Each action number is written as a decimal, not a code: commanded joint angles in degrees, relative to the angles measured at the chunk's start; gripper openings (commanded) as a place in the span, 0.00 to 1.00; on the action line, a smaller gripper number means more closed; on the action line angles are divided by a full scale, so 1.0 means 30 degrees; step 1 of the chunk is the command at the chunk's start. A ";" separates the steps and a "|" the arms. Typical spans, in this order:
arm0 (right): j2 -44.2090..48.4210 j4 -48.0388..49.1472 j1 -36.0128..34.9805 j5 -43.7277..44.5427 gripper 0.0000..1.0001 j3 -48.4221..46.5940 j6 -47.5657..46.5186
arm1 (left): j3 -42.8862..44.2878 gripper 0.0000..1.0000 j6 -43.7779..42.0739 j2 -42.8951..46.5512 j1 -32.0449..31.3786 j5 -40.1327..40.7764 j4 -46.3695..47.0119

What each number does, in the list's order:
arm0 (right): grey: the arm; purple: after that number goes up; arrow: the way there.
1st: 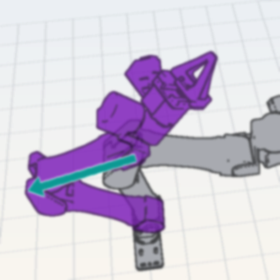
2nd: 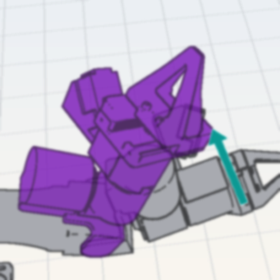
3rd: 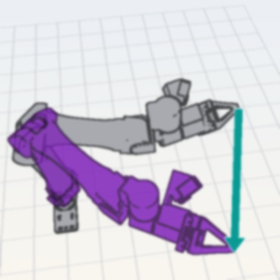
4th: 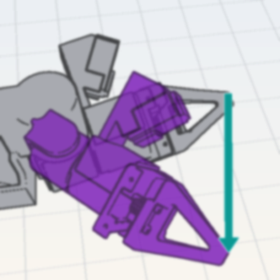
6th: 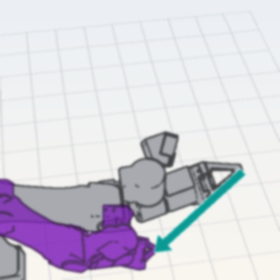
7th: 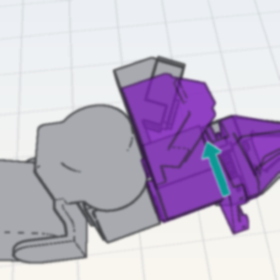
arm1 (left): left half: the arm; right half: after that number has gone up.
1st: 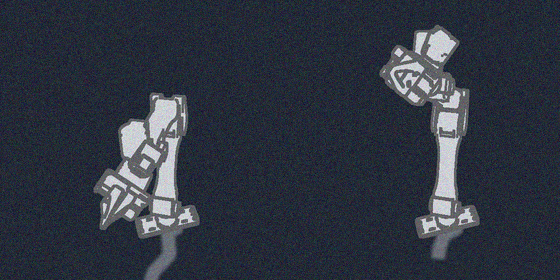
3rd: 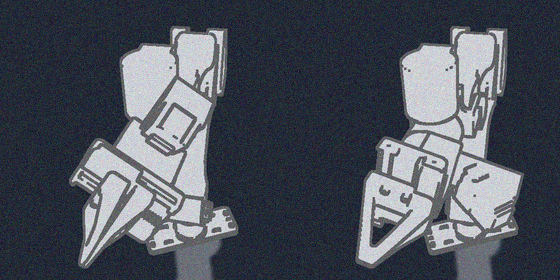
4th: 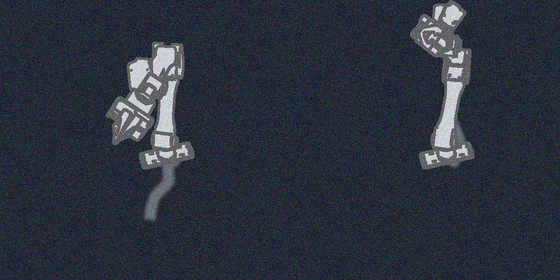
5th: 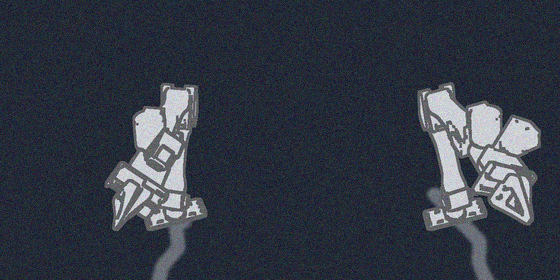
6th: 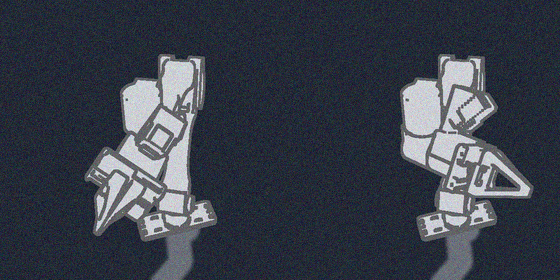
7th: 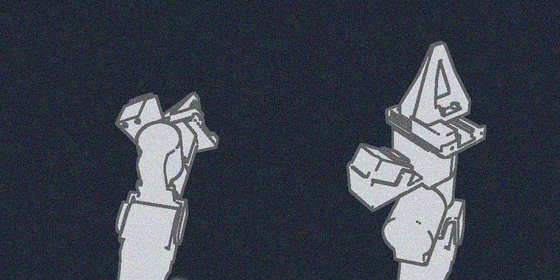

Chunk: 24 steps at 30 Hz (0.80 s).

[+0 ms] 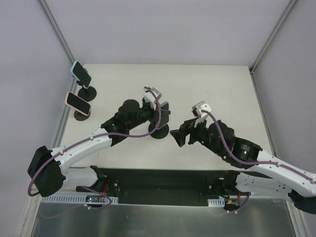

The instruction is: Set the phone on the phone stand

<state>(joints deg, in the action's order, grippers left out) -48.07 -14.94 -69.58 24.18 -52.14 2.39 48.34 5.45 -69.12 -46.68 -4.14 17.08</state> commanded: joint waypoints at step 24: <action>-0.6094 0.9140 1.1622 -2.6138 0.50 0.2790 -0.4228 | 0.0062 0.00 -0.3783 0.1857 0.0266 -1.1252 -0.1862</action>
<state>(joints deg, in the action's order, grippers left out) -65.32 7.42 -33.67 -50.74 -43.38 -9.98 48.27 -7.18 -63.88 -45.28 -36.97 7.62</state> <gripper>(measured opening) 0.566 0.118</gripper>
